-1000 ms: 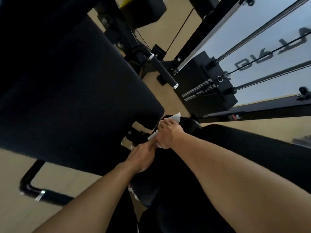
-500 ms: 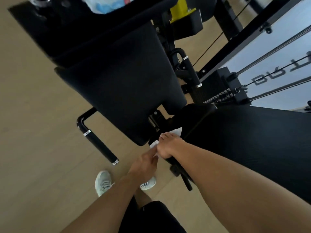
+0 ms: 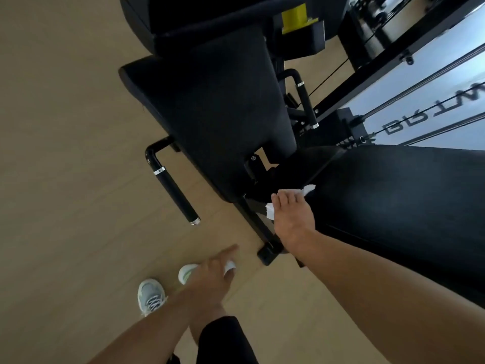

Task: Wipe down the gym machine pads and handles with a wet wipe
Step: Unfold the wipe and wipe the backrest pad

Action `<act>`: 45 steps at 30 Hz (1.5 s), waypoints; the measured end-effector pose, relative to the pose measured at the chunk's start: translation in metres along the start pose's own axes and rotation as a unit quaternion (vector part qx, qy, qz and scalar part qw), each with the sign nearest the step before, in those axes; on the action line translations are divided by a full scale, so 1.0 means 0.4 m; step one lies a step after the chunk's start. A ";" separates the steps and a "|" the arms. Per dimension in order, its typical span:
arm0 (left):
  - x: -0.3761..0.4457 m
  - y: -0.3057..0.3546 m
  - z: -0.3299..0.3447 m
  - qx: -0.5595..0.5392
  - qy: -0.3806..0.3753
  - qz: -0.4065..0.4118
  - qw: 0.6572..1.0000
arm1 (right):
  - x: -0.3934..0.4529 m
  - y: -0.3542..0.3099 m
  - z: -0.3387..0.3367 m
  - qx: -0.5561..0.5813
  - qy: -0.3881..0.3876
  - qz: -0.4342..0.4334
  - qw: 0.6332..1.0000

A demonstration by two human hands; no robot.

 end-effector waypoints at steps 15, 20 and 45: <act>0.058 -0.114 0.019 -0.030 0.043 0.076 0.996 | 0.208 -0.059 0.015 0.002 0.019 -0.030 0.999; 0.110 -0.190 0.029 -0.054 0.061 0.060 0.995 | 0.354 -0.112 0.030 -0.051 0.020 -0.020 0.998; -0.169 0.019 0.061 -0.096 0.055 0.063 0.992 | -0.009 -0.012 -0.037 -0.073 0.107 -0.089 0.988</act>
Point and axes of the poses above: each hand's wrist, its own x-axis towards the middle knuckle, its own z-axis out of the palm, y = z × x, the point moved 6 cm from there along x, towards the middle knuckle, and after that the axes turned 12 degrees about -z, right-handed, at the moved point
